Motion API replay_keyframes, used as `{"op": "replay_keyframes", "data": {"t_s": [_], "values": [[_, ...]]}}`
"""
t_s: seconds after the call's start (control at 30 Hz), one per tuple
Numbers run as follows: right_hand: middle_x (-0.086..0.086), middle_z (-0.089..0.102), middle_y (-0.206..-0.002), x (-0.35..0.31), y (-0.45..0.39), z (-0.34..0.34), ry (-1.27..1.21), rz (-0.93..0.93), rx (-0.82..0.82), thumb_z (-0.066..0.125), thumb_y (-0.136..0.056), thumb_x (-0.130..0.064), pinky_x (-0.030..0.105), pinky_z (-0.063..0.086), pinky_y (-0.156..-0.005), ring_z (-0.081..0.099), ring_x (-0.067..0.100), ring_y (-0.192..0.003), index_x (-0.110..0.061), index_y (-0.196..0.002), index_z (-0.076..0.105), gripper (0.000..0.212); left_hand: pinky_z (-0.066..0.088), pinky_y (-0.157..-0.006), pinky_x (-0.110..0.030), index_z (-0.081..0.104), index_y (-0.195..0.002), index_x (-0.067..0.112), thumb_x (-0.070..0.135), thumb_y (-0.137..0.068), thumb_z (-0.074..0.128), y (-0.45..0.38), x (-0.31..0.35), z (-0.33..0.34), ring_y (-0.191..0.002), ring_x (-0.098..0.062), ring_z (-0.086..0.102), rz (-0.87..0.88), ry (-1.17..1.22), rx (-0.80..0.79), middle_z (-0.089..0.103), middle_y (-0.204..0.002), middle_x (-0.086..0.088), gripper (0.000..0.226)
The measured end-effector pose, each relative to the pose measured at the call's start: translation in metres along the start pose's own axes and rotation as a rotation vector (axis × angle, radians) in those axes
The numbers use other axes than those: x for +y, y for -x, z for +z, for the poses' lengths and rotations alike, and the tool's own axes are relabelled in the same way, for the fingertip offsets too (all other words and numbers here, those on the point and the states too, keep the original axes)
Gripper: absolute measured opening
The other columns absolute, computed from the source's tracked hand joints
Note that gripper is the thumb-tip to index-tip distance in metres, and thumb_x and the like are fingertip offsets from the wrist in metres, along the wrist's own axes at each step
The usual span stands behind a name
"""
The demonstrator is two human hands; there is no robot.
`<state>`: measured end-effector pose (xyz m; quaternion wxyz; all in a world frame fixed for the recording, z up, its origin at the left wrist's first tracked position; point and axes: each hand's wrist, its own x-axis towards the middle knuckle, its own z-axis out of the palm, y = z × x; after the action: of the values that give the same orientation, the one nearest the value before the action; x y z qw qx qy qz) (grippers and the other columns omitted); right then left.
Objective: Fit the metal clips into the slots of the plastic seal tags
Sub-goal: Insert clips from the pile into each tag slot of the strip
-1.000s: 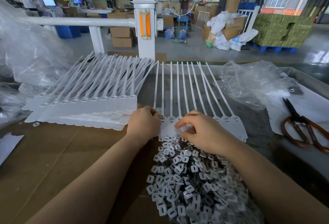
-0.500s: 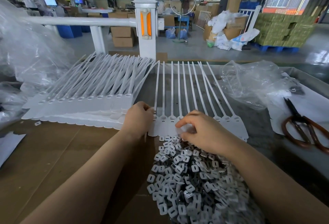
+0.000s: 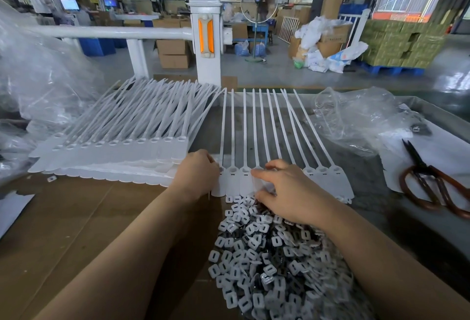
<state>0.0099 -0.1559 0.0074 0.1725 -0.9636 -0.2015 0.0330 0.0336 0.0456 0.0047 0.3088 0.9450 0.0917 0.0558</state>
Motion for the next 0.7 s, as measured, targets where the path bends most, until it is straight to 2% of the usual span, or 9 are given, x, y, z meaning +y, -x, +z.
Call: {"op": "replay_keyframes", "data": {"t_s": [0.17,0.3,0.57,0.7], "values": [[0.0,0.032,-0.154,-0.0011,0.0009,-0.0004,0.0,0.001,0.003,0.055,-0.096,-0.047,0.038,0.029,-0.114,0.029,0.022,-0.141,-0.034,-0.15,0.039,0.058,0.038,-0.072,-0.03,0.056,-0.098,0.011,0.021,-0.098,0.053,0.001,-0.001,0.0001,-0.083,-0.022,0.051,0.009,-0.014,0.01,0.056,-0.093,-0.005,0.01],[0.001,0.031,-0.154,-0.0015,0.001,-0.0007,0.005,0.002,-0.001,0.055,-0.096,-0.047,0.038,0.028,-0.114,0.029,0.023,-0.14,-0.033,-0.15,0.039,0.058,0.041,-0.071,-0.029,0.059,-0.106,0.01,0.023,-0.098,0.054,0.002,0.0006,0.002,-0.082,-0.02,0.054,-0.006,-0.008,0.024,0.059,-0.093,-0.005,0.016],[-0.001,0.03,-0.155,-0.0039,0.0012,-0.0028,0.017,0.015,-0.014,0.055,-0.095,-0.05,0.039,0.029,-0.114,0.028,0.023,-0.141,-0.035,-0.15,0.038,0.059,0.038,-0.07,-0.027,0.057,-0.1,0.012,0.023,-0.097,0.058,0.0059,0.002,-0.0017,-0.083,-0.019,0.054,0.024,0.008,0.032,0.06,-0.094,-0.004,0.011],[-0.002,0.03,-0.155,-0.0048,0.0023,-0.0037,0.013,0.02,-0.019,0.055,-0.095,-0.05,0.038,0.028,-0.115,0.028,0.022,-0.141,-0.034,-0.15,0.038,0.06,0.04,-0.073,-0.029,0.06,-0.106,0.01,0.022,-0.096,0.059,0.0082,0.0019,-0.0018,-0.089,-0.021,0.056,0.044,0.008,0.048,0.063,-0.1,-0.007,0.015]]}}
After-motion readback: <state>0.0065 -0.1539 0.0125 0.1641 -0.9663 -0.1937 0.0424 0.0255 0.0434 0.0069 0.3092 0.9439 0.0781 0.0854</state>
